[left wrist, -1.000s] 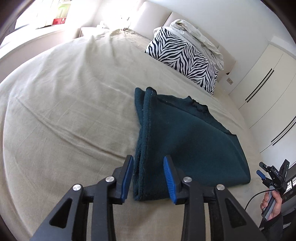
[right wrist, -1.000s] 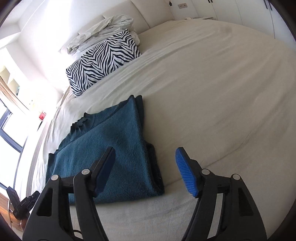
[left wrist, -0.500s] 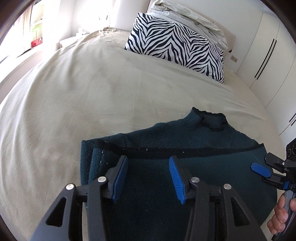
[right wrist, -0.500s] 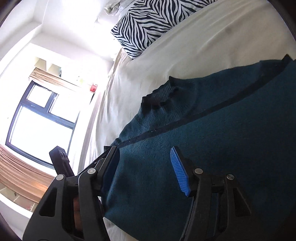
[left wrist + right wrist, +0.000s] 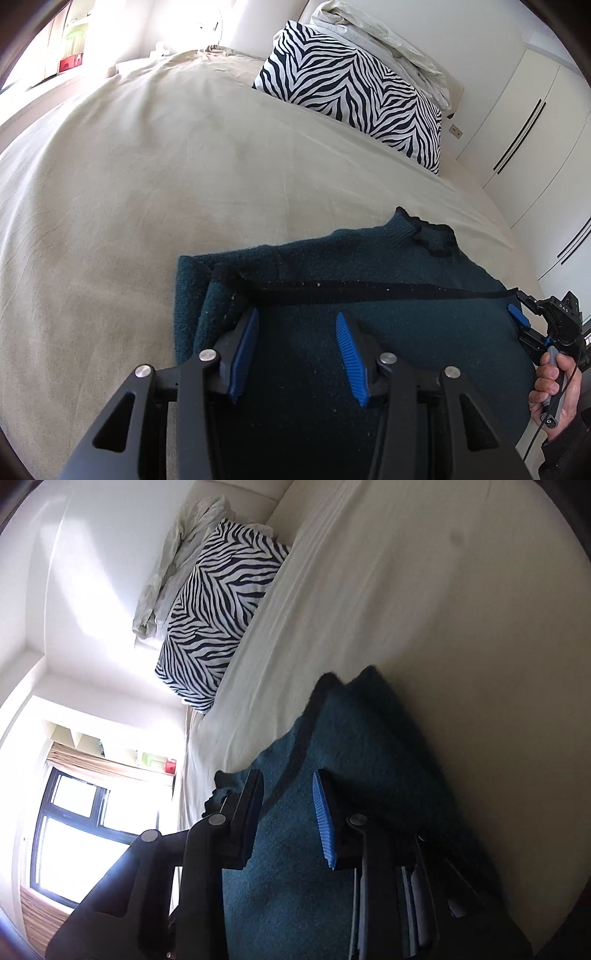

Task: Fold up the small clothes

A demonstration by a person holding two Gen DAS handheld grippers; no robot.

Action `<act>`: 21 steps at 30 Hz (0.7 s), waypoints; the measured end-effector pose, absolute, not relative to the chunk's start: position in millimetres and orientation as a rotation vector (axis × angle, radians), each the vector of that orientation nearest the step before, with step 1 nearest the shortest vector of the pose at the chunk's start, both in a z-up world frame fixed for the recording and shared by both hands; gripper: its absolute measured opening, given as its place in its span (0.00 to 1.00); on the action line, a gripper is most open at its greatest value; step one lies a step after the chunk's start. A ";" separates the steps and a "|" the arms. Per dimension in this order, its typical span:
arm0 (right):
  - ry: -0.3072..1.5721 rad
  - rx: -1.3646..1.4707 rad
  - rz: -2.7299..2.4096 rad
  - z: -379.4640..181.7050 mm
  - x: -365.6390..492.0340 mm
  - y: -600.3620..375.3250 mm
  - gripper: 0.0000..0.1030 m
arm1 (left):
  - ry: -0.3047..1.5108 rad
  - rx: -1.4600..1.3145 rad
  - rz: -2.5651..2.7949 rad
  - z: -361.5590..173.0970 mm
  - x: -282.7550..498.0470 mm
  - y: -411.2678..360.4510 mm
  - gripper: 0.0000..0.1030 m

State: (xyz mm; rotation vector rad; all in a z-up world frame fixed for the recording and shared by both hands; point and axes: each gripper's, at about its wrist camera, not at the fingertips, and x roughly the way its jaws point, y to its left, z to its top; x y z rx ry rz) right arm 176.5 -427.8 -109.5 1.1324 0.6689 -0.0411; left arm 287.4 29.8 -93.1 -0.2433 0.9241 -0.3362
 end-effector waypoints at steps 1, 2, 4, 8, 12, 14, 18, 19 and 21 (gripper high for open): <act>0.664 1.131 -0.088 -106.8 168.8 -435.4 0.27 | 0.927 -0.248 -0.332 -91.6 286.0 30.8 0.46; 0.656 1.141 -0.123 -103.4 158.1 -445.3 0.27 | 0.930 -0.249 -0.323 -88.5 283.2 31.0 0.46; 0.652 1.146 -0.125 -95.9 144.2 -448.8 0.28 | 0.933 -0.247 -0.297 -78.1 271.2 29.4 0.45; 0.687 1.037 0.053 -73.3 131.9 -400.2 0.30 | 0.917 -0.266 -0.402 -55.4 215.8 4.9 0.46; 0.798 1.045 0.338 -80.8 124.4 -300.7 0.30 | 0.967 -0.180 -0.461 -64.7 163.2 -35.6 0.52; 0.888 1.019 0.424 -95.0 121.2 -256.8 0.30 | 1.005 -0.138 -0.438 -79.3 152.5 -45.9 0.52; 0.981 0.964 0.406 -121.7 113.6 -230.1 0.26 | 1.008 -0.115 -0.422 -86.5 149.7 -45.8 0.51; 0.962 1.010 0.412 -125.9 110.8 -238.3 0.25 | 1.012 -0.118 -0.422 -85.5 150.4 -44.7 0.51; 0.916 1.067 0.373 -128.4 103.7 -261.0 0.25 | 1.015 -0.119 -0.425 -85.3 152.6 -42.5 0.51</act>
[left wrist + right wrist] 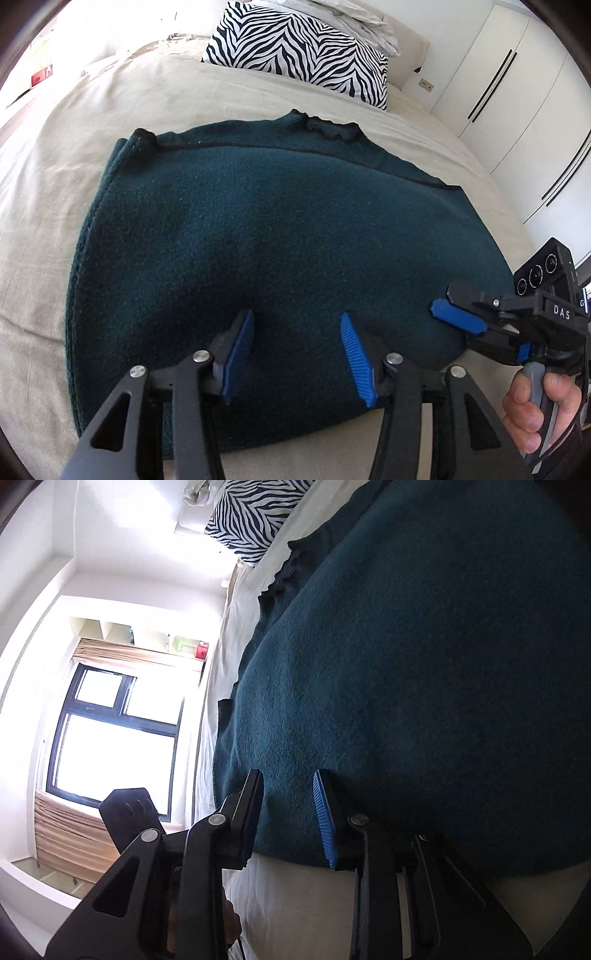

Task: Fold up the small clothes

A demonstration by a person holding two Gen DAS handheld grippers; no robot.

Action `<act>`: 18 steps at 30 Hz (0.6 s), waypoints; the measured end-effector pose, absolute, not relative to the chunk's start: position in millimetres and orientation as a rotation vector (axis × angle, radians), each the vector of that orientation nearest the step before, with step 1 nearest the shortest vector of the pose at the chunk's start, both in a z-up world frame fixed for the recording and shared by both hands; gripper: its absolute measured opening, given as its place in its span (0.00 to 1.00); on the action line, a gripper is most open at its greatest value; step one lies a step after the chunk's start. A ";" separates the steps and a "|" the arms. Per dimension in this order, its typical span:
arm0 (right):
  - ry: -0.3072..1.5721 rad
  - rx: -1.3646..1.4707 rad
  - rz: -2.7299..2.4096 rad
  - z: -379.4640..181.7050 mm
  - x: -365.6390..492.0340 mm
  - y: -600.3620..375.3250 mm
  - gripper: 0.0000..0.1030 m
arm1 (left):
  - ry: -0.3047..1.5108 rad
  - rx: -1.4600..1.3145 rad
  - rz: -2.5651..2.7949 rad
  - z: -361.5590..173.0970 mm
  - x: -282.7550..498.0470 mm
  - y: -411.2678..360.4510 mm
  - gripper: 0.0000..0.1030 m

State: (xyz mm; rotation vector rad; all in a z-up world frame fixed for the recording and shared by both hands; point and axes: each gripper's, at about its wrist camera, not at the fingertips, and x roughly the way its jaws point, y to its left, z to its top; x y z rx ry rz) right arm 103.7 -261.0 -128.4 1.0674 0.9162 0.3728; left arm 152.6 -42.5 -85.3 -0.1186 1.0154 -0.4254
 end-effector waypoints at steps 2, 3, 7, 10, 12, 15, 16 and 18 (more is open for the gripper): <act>0.865 1.088 0.316 -127.0 95.4 -288.9 0.25 | 1.009 -0.112 -0.428 -86.4 151.6 -42.6 0.51; 0.841 1.101 0.285 -126.1 89.3 -303.4 0.25 | 1.005 -0.109 -0.428 -87.1 150.9 -41.7 0.51; 0.751 1.161 0.147 -126.6 58.3 -358.5 0.25 | 0.999 -0.102 -0.427 -87.4 149.7 -41.9 0.51; 0.694 1.186 0.060 -127.7 33.1 -395.9 0.25 | 0.999 -0.104 -0.432 -87.4 149.1 -42.0 0.51; 0.666 1.175 0.007 -124.4 17.8 -410.8 0.25 | 0.997 -0.102 -0.434 -87.4 148.6 -42.6 0.51; 0.639 1.139 -0.051 -111.4 0.3 -424.2 0.28 | 0.998 -0.100 -0.433 -86.4 148.5 -43.0 0.51; 0.636 1.103 -0.075 -103.6 -3.0 -424.3 0.28 | 0.999 -0.104 -0.433 -86.3 148.7 -42.8 0.51; 0.637 0.982 -0.107 -83.1 -5.4 -418.1 0.28 | 1.002 -0.124 -0.430 -81.2 149.0 -40.0 0.51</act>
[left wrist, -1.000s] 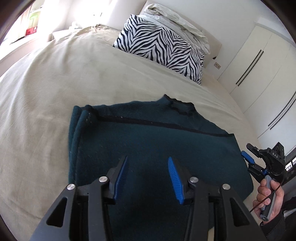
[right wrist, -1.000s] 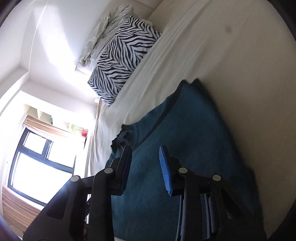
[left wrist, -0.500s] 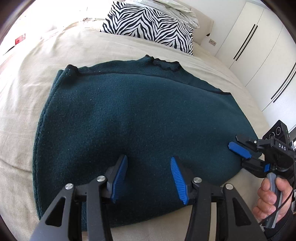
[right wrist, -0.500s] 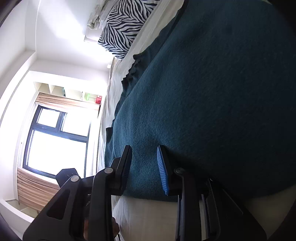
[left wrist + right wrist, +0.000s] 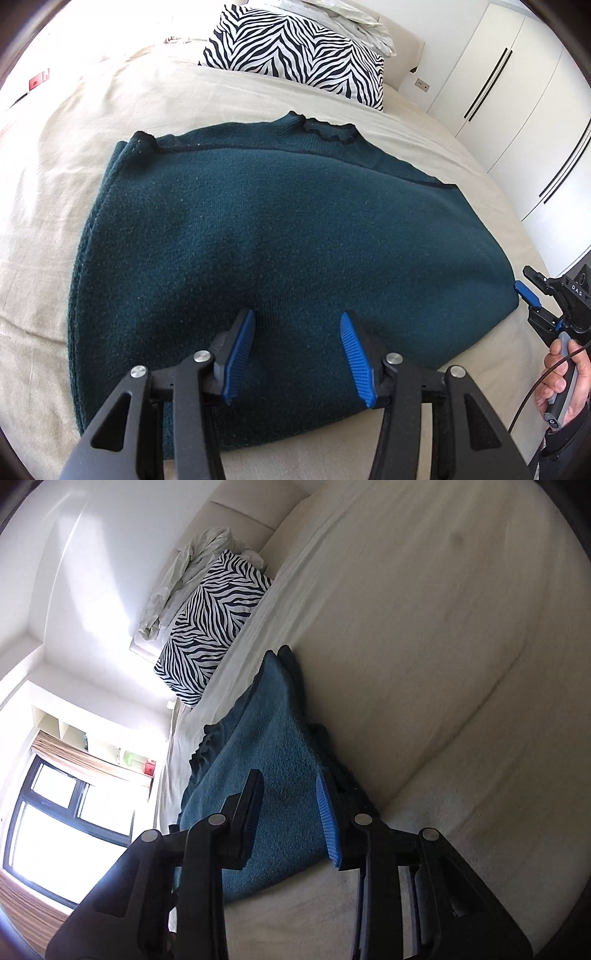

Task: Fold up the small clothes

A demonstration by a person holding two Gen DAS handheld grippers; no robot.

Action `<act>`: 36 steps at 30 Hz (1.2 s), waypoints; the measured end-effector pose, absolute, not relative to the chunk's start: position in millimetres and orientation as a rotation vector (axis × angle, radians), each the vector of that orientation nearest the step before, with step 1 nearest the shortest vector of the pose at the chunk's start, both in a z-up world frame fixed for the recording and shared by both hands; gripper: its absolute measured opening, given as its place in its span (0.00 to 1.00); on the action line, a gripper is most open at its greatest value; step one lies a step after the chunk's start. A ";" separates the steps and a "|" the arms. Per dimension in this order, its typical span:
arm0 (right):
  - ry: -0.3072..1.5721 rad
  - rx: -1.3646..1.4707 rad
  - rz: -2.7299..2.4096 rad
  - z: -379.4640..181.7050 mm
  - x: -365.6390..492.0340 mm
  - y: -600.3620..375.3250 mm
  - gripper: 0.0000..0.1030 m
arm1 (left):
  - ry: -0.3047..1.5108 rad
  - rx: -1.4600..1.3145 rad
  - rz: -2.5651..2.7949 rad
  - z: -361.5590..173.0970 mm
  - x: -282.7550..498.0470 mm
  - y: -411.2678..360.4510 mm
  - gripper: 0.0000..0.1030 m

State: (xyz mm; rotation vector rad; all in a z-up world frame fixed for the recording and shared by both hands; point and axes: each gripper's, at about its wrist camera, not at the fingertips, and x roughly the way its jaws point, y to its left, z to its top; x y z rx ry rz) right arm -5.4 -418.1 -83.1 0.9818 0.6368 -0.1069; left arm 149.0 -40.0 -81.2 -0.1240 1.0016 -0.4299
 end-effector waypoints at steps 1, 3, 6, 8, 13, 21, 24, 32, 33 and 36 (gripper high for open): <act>0.638 0.915 -0.114 -70.8 -2.9 -412.0 0.28 | 0.989 -0.133 -0.425 -75.7 148.6 -37.3 0.51; 0.638 0.778 -0.129 -46.1 13.2 -389.4 0.37 | 0.945 -0.135 -0.422 -62.7 152.4 -31.3 0.51; 0.590 0.622 -0.131 -18.4 32.7 -358.2 0.92 | 0.926 -0.146 -0.407 -51.8 177.7 -19.9 0.52; 0.571 0.536 -0.076 -1.6 57.2 -334.2 0.92 | 0.899 -0.138 -0.375 -45.9 198.9 -11.1 0.52; 0.656 0.545 0.115 2.2 145.6 -270.7 0.92 | 0.913 -0.156 -0.307 -55.7 254.9 12.1 0.52; 0.838 1.001 0.312 -76.0 231.3 -242.2 0.89 | 0.951 -0.259 -0.313 -90.4 273.2 41.3 0.51; 0.787 1.098 0.293 -89.8 231.0 -264.5 0.79 | 0.947 -0.290 -0.329 -92.9 275.3 44.9 0.51; 0.693 1.150 0.123 -85.7 196.8 -346.3 0.78 | 0.940 -0.438 -0.384 -95.6 278.0 63.6 0.51; 0.679 1.151 0.120 -84.0 192.4 -350.2 0.79 | 0.941 -0.460 -0.386 -96.0 278.4 66.2 0.50; 0.687 1.109 0.129 -74.0 174.3 -348.5 0.81 | 0.945 -0.500 -0.385 -96.2 279.0 70.4 0.49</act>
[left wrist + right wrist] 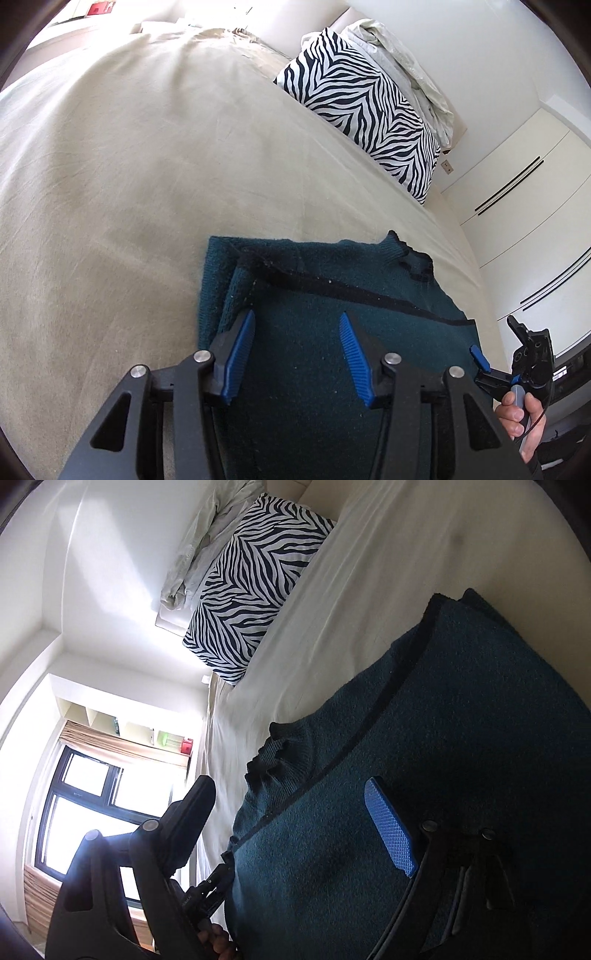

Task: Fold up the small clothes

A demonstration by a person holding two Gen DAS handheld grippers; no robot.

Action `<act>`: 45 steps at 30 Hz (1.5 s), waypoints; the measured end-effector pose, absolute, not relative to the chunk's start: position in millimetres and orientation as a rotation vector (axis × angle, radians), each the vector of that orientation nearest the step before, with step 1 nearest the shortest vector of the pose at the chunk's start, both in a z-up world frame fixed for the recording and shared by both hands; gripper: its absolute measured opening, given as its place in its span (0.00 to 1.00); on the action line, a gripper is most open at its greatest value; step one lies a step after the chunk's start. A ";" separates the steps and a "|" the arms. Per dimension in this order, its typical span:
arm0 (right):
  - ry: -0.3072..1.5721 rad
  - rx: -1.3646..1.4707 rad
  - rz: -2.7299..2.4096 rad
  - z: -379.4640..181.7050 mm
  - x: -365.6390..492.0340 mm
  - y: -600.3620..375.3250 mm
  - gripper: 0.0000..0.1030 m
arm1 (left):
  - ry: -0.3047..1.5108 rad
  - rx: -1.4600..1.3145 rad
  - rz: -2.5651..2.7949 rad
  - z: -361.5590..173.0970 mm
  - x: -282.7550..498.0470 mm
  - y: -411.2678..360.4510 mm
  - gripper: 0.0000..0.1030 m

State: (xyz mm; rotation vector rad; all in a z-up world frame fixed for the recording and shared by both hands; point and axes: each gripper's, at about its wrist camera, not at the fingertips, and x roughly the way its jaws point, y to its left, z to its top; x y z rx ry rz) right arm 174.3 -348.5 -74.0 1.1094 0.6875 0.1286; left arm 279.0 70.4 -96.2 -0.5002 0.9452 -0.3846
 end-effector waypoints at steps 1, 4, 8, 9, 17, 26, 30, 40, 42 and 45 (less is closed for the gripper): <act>0.695 1.086 0.156 -71.1 169.8 -344.9 0.81 | 0.947 -0.505 -0.385 -96.5 279.6 70.3 0.49; 0.733 1.046 0.226 -67.7 167.5 -327.7 0.81 | 0.949 -0.578 -0.404 -100.8 282.5 79.5 0.49; 0.771 1.028 0.217 -75.5 170.4 -313.5 0.81 | 0.971 -0.671 -0.396 -108.9 285.1 97.9 0.24; 0.782 1.032 0.193 -77.8 168.8 -314.8 0.80 | 0.971 -0.686 -0.396 -109.8 283.4 101.8 0.20; 0.819 0.955 0.362 -61.5 166.1 -270.4 0.82 | 0.864 -0.703 -0.345 -87.4 226.5 119.4 0.66; 0.905 0.903 0.339 -76.2 166.5 -250.8 0.79 | 1.000 -0.861 -0.467 -106.0 189.1 122.7 0.67; 0.906 0.926 0.394 -64.5 160.0 -243.9 0.80 | 1.039 -0.947 -0.490 -114.0 182.9 128.2 0.67; 1.001 0.963 0.608 -57.6 186.0 -170.8 0.80 | 1.153 -1.036 -0.491 -124.2 189.2 124.2 0.55; 1.031 0.950 0.626 -61.4 193.5 -157.2 0.80 | 1.157 -1.054 -0.477 -127.8 188.7 126.2 0.45; 1.083 0.949 0.641 -71.2 203.2 -141.5 0.80 | 1.175 -1.081 -0.483 -135.1 189.6 126.3 0.21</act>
